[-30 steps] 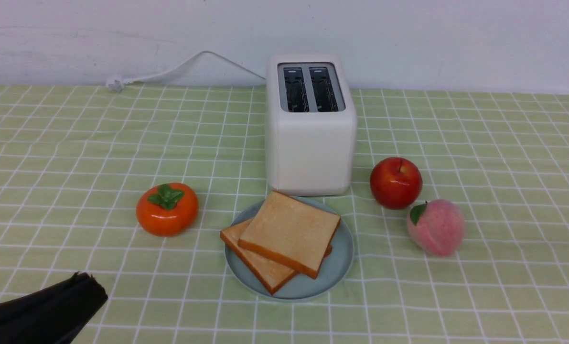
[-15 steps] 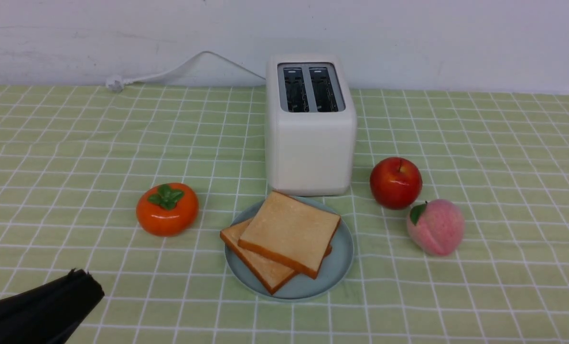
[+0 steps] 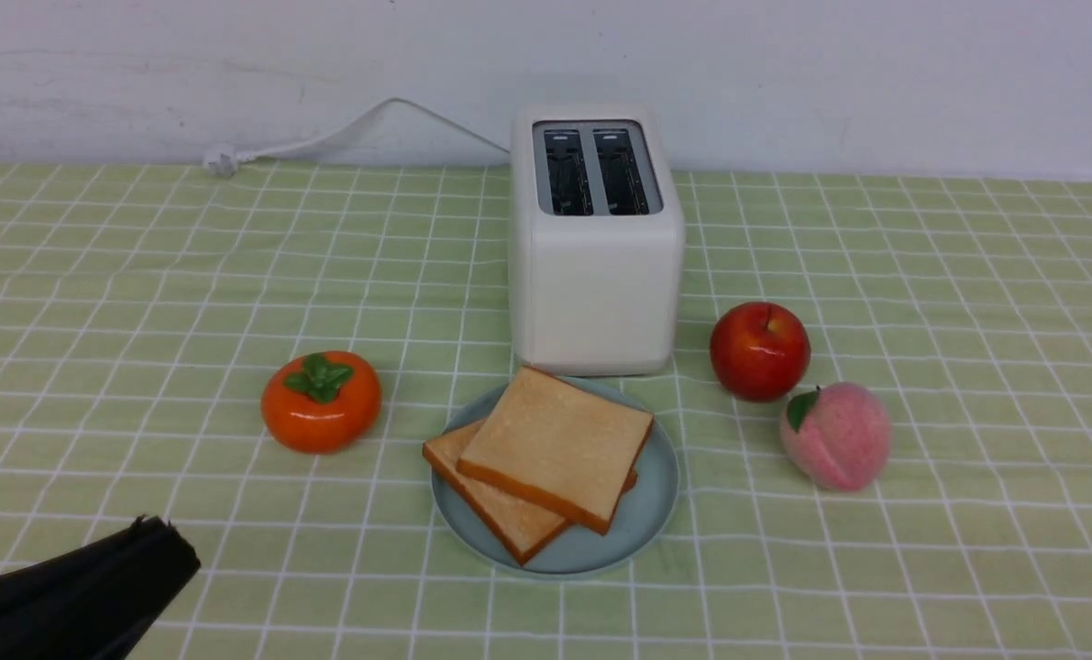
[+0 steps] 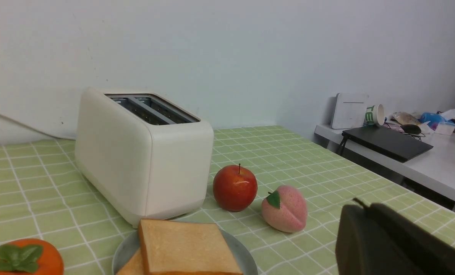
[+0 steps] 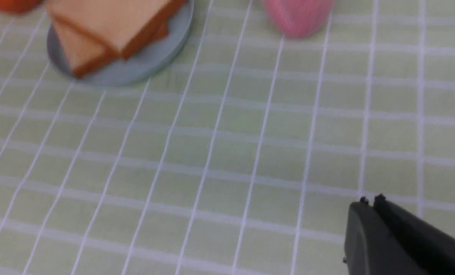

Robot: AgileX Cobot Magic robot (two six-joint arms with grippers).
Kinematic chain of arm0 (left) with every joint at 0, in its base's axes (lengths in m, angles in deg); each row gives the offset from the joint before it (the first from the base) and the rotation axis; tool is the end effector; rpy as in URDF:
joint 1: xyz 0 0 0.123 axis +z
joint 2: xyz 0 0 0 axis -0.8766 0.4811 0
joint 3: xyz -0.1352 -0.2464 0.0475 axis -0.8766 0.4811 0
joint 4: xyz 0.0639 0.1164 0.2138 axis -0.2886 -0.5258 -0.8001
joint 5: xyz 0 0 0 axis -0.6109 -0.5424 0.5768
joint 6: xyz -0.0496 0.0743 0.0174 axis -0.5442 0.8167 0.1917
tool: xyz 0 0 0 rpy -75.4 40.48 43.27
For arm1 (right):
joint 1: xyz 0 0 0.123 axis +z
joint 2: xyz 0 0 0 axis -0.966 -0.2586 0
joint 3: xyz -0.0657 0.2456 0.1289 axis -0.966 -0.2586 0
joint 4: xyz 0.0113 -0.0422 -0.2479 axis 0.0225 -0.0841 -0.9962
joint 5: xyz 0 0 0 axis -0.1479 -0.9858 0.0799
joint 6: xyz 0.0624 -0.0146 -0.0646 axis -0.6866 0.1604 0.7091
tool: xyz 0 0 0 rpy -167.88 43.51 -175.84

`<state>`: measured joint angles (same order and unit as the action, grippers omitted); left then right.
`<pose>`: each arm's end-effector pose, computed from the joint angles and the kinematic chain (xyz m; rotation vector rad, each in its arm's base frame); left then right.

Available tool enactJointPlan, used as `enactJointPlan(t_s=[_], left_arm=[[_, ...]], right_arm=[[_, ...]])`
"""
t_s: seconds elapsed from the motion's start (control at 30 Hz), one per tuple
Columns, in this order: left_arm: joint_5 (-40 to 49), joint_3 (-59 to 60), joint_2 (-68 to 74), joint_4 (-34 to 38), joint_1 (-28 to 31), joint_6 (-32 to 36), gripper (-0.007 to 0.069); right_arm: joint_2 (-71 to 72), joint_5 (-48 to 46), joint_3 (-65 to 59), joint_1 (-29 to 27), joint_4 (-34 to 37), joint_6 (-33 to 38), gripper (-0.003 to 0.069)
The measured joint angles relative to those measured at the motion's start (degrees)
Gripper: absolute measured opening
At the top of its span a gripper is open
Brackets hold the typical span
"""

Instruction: Take toasted bread from bread machine on green coffee tablecloth place on plate.

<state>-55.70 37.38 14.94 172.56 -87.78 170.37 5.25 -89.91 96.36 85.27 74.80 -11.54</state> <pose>0.0659 -0.0490 0.2703 0.3143 1.5393 -0.6637 0.0446 0.0179 0.2750 -0.0466 2.1145 0.3351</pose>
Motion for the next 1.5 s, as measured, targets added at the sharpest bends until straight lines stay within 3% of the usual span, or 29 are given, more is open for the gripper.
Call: enactJointPlan(t_s=[0.23, 0.3, 0.6, 1.5], left_arm=[[0.0, 0.0, 0.0, 0.0, 0.0, 0.0, -0.0007], [0.0, 0.0, 0.0, 0.0, 0.0, 0.0, -0.0004], [-0.1, 0.0, 0.0, 0.0, 0.0, 0.0, 0.0003], [-0.5, 0.0, 0.0, 0.0, 0.0, 0.0, 0.0015]], right_arm=[[9.1, 21.0, -14.7, -6.4, -0.1, 5.6, -0.0010], [13.0, 29.4, -24.0, -8.2, -0.1, 5.6, -0.0014], [14.4, 25.9, -26.6, -9.6, -4.8, 3.5, -0.0014], [14.4, 25.1, -26.5, -9.6, -5.3, 3.2, 0.0001]])
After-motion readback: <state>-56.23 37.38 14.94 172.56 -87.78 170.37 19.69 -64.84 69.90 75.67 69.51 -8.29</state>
